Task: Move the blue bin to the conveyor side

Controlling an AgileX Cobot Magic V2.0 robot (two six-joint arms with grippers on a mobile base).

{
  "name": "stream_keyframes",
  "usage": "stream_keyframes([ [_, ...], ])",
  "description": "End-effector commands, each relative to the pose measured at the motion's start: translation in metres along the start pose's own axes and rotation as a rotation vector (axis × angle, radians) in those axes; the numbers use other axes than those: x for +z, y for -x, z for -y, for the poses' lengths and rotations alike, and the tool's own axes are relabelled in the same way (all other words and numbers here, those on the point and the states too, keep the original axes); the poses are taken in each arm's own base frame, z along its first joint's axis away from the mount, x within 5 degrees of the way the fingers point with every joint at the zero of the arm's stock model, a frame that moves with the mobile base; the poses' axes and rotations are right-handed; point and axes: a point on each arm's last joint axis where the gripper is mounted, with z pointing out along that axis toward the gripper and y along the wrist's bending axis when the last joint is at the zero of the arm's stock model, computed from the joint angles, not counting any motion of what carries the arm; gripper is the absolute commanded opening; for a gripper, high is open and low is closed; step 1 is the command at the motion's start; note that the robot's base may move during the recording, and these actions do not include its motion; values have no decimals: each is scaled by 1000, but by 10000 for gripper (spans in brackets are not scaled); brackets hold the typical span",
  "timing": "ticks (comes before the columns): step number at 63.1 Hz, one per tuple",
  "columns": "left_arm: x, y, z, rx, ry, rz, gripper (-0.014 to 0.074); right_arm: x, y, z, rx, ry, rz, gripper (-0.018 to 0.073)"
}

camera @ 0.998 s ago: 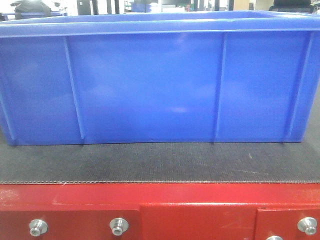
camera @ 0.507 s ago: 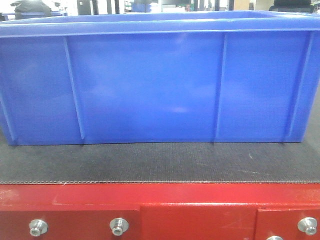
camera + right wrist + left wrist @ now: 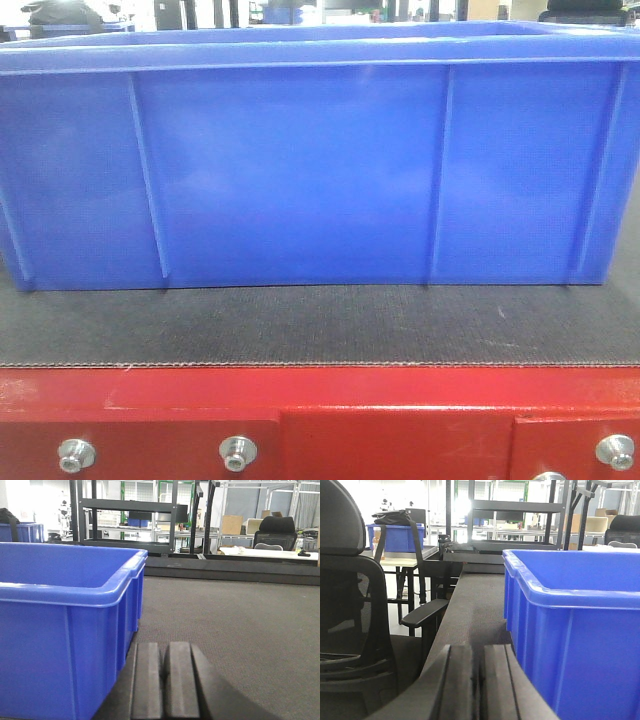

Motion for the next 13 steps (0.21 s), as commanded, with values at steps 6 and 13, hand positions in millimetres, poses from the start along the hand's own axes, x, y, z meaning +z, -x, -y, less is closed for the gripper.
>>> stream_keyframes([
  [6, 0, 3, 0, 4, -6, 28, 22, 0, 2, 0, -17, -2, 26, -70],
  [13, 0, 3, 0, 4, -6, 28, 22, 0, 2, 0, -17, -2, 26, -70],
])
